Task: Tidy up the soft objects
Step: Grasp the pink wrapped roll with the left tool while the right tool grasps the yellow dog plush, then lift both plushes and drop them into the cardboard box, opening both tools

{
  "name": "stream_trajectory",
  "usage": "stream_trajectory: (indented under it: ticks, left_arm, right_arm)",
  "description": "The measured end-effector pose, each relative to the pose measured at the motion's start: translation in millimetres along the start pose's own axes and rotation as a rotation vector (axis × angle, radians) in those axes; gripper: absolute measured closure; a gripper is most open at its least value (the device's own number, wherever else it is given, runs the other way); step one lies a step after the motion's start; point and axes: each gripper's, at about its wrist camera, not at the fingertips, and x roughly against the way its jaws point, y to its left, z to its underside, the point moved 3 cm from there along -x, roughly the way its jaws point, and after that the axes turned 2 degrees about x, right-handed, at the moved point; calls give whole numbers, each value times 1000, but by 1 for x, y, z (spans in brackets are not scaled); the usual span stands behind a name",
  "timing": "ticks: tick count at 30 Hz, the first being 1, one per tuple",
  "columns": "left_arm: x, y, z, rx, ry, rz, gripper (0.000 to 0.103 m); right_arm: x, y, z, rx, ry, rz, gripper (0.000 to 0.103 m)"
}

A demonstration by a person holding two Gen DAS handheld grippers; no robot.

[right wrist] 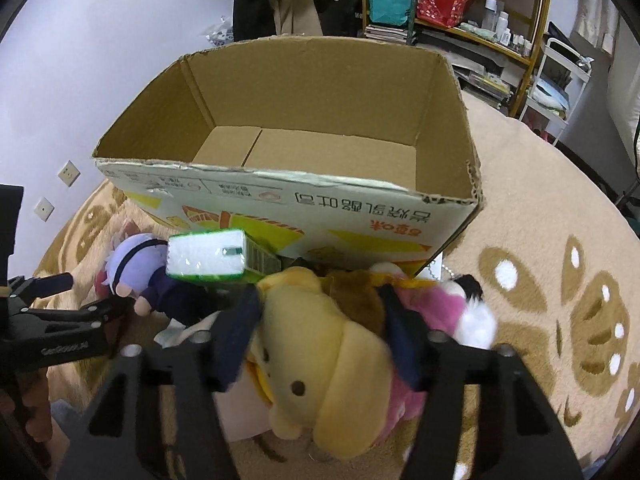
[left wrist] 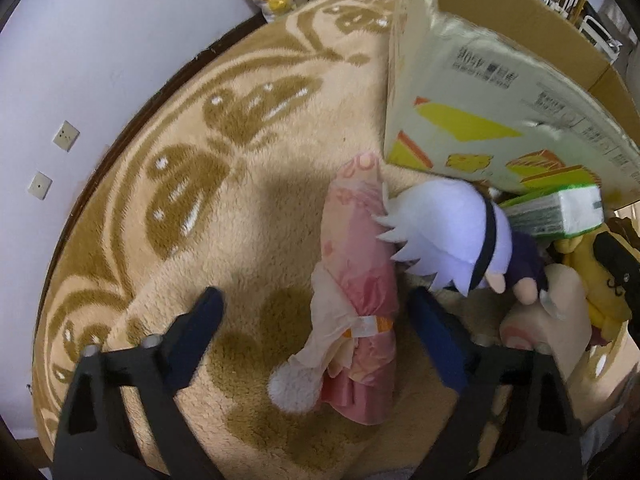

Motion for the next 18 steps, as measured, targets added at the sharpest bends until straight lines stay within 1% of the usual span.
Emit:
stream_trajectory:
  ticks: [3,4,5,6,8,9,10,11,16,18]
  left_arm:
    - [-7,0,0,9,27,21,35]
    - [-10,-1,1,12,43,28,43]
    - [-12,-1,2,14,52,38,49]
    - [-13,-2,3,17,61,48,53]
    - [-13,-4,4,11,58,44,66]
    - [-12,-5,3,8,53,45,71]
    - [-12,-5,3,8,50,56,80]
    - [-11,-6,2,10,46,70,84]
    - [-2,-6,4,9,24,66,87]
    - [8,-5,8,10,-6,57,87]
  right_arm:
    - [-1,3,1,4,3,-5,41]
    - [-2,3,2,6,8,-10,39]
    - [-3,4,3,7,14,-9,39]
    - [-3,5,3,11,15,-5,39]
    - [-4,7,5,30,20,-1,39]
    - [-4,8,5,39,25,3,40]
    - [-4,8,5,49,29,9,43]
    - [-3,8,5,57,30,11,47]
    - [6,4,2,52,-6,15,54]
    - [12,7,1,61,-30,24,55]
